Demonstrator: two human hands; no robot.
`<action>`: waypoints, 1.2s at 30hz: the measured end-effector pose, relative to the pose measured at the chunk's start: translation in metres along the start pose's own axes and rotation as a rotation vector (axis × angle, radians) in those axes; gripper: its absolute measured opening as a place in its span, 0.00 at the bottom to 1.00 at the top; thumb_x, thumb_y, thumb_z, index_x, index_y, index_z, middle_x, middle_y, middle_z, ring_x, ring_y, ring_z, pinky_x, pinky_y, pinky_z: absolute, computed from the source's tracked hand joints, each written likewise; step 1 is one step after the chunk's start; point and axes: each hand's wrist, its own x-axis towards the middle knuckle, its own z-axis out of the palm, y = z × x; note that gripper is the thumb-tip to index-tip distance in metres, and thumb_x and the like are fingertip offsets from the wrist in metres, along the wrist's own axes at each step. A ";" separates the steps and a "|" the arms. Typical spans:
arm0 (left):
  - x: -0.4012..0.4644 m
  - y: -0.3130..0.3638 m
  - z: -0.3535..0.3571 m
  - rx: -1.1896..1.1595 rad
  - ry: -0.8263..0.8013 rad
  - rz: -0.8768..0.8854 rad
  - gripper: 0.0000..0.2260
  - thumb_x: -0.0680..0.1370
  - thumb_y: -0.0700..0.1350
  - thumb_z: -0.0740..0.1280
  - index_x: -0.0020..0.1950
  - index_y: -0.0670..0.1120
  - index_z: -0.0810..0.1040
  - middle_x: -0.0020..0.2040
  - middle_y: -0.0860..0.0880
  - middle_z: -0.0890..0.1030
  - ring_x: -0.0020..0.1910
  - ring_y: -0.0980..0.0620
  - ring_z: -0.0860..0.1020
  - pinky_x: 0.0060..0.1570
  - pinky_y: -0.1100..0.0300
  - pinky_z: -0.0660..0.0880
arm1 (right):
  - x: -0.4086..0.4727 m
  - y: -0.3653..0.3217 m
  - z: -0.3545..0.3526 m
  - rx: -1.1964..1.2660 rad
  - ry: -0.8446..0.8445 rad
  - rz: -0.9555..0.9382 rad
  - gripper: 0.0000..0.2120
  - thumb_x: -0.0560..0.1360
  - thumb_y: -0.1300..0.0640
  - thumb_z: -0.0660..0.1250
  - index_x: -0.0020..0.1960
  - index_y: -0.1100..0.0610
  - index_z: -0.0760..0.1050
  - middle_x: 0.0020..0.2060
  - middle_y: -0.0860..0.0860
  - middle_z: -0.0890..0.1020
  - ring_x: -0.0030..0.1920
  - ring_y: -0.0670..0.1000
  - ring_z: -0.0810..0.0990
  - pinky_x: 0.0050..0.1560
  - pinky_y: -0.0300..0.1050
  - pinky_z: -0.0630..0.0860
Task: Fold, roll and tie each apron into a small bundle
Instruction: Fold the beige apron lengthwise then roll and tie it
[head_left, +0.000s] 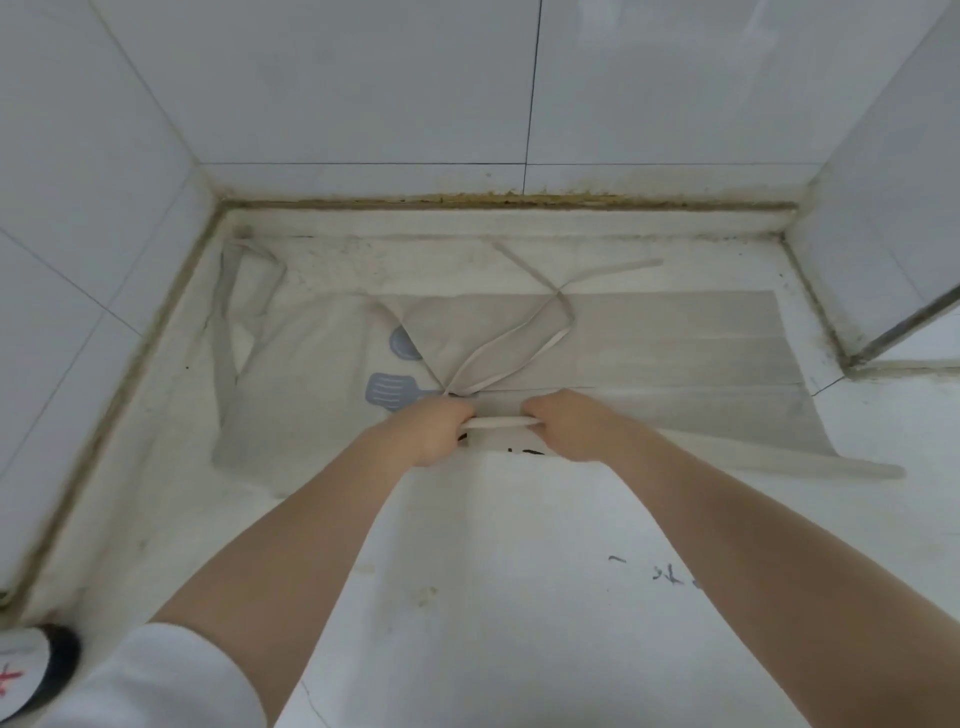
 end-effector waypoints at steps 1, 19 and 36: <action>-0.003 -0.008 -0.002 -0.023 0.002 -0.017 0.09 0.79 0.40 0.61 0.57 0.43 0.76 0.51 0.45 0.78 0.51 0.48 0.76 0.41 0.61 0.66 | 0.004 0.002 -0.003 -0.010 -0.018 0.020 0.13 0.79 0.60 0.54 0.58 0.60 0.73 0.57 0.60 0.77 0.59 0.59 0.74 0.51 0.45 0.68; 0.017 0.015 0.033 0.235 0.395 -0.044 0.29 0.76 0.39 0.59 0.76 0.45 0.53 0.76 0.45 0.52 0.76 0.45 0.46 0.73 0.50 0.40 | 0.037 0.003 0.012 -0.271 -0.020 0.225 0.15 0.81 0.55 0.53 0.64 0.53 0.72 0.60 0.54 0.77 0.61 0.57 0.76 0.56 0.49 0.72; 0.049 0.026 0.078 0.176 0.303 -0.241 0.31 0.79 0.62 0.50 0.77 0.50 0.47 0.77 0.47 0.41 0.76 0.46 0.42 0.73 0.50 0.37 | -0.034 0.150 0.012 -0.145 0.229 0.393 0.19 0.80 0.47 0.55 0.62 0.57 0.74 0.62 0.54 0.69 0.63 0.56 0.68 0.63 0.48 0.63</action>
